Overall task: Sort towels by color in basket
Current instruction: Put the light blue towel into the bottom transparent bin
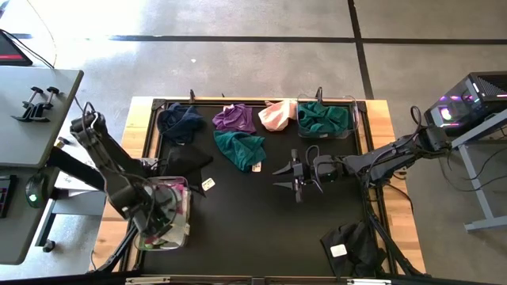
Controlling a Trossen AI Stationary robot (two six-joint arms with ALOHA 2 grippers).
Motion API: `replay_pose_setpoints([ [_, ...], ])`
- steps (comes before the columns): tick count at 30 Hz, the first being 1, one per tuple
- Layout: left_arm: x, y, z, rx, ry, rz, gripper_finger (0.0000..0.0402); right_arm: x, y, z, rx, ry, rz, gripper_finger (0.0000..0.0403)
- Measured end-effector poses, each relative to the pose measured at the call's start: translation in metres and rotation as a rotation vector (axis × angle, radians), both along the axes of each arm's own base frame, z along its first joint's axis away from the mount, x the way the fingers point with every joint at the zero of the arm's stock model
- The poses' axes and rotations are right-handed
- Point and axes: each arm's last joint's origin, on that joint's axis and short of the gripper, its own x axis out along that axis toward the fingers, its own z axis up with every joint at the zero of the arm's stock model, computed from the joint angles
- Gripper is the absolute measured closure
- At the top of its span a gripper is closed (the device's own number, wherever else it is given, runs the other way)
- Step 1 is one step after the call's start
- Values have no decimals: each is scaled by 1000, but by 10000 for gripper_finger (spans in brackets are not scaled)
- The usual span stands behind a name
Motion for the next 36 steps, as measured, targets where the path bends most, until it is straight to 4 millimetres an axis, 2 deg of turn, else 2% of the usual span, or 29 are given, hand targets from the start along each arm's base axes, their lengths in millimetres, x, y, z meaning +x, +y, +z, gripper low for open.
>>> replay_pose_setpoints([
  [5,6,1,23,50,-192,-13,337,0,0,0,0,0,0,247],
  [9,15,-6,25,40,-342,-65,355,0,0,0,0,0,0,247],
  [12,17,-8,21,73,-340,-75,367,0,0,0,-1,0,0,247],
  [21,10,0,-11,152,-260,-46,400,0,0,0,-1,3,0,247],
  [27,-5,16,-60,136,-52,98,401,0,0,-1,-1,6,0,247],
  [31,-8,16,-88,34,-51,91,401,0,0,-1,6,7,-2,247],
  [33,-8,16,-91,11,-59,75,401,0,0,-1,6,7,-2,247],
  [36,-7,15,-85,14,-53,73,401,0,0,-1,14,7,-4,247],
])
